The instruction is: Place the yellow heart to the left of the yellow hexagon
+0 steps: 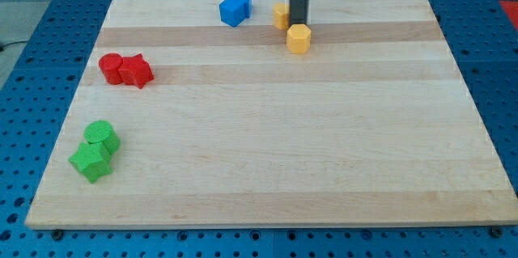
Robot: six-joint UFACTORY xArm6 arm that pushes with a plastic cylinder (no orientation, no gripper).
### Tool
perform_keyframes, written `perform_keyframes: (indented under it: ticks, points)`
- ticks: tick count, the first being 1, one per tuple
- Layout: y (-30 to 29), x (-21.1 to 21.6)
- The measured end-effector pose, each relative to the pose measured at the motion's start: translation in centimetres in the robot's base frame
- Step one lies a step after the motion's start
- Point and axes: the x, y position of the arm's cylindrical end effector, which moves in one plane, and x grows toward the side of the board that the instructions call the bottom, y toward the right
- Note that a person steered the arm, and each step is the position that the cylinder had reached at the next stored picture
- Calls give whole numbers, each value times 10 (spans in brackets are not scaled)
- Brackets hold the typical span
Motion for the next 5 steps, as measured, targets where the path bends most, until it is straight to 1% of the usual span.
perform_keyframes:
  ticks: [1, 2, 3, 4, 5]
  points:
    - [19, -2]
    - [59, -40]
    - [25, -49]
    - [-38, -26]
    - [-55, -4]
